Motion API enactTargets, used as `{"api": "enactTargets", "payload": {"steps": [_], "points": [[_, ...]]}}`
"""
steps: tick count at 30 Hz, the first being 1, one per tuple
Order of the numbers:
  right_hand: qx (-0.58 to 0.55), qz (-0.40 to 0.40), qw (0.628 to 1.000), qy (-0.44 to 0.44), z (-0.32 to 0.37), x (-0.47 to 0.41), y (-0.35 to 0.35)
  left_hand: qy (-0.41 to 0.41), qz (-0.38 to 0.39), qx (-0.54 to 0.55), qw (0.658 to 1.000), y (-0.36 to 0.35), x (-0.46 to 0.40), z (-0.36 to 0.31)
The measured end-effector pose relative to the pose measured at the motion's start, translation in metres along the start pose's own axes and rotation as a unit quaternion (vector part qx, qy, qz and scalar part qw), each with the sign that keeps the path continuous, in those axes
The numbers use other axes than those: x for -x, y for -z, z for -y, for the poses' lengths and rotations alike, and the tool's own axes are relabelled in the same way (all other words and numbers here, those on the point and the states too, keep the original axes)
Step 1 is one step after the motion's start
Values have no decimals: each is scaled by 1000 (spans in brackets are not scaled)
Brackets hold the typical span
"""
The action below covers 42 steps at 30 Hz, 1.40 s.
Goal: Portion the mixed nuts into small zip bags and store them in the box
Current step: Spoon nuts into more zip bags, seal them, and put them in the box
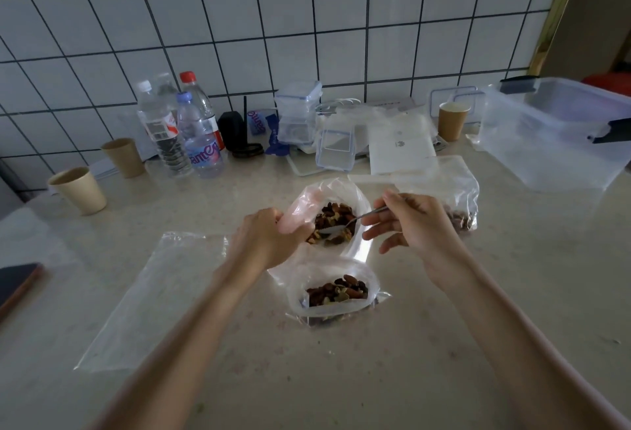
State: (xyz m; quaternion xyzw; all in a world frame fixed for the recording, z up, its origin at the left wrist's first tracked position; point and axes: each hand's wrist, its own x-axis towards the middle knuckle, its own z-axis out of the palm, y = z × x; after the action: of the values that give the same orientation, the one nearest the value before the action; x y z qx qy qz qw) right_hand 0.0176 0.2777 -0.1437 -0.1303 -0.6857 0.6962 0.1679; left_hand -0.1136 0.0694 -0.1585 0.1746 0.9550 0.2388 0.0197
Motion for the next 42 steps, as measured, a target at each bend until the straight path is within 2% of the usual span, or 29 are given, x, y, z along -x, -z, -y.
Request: {"api": "enactTargets", "payload": {"steps": [2,8,13,19,23,29,35,42], "points": [[-8,12,1000,-21,-5,-1,-3,-4,16,36,999,-8,-4,-1],[4,34,999,-37,-14,-1,-19,-79,-79,147,983,-23,2,10],[10,-8,999,-45,-20,0,-30,-119,-105,214,964,-24,0,12],[-28,-59,996,-57,-23,0,-32,-108,-116,254,954,-24,-2,15],[-41,-56,995,-66,-25,1,-33,-110,-104,255,955,-25,-1,16],[-87,-48,991,-87,-25,-1,-30,-108,-131,252,953,-29,-3,18],[-95,0,990,-103,-25,-4,-30,-93,-125,236,959,-33,-6,18],[-143,-4,984,-106,-21,-7,-21,-55,-154,281,946,-30,-8,15]]}}
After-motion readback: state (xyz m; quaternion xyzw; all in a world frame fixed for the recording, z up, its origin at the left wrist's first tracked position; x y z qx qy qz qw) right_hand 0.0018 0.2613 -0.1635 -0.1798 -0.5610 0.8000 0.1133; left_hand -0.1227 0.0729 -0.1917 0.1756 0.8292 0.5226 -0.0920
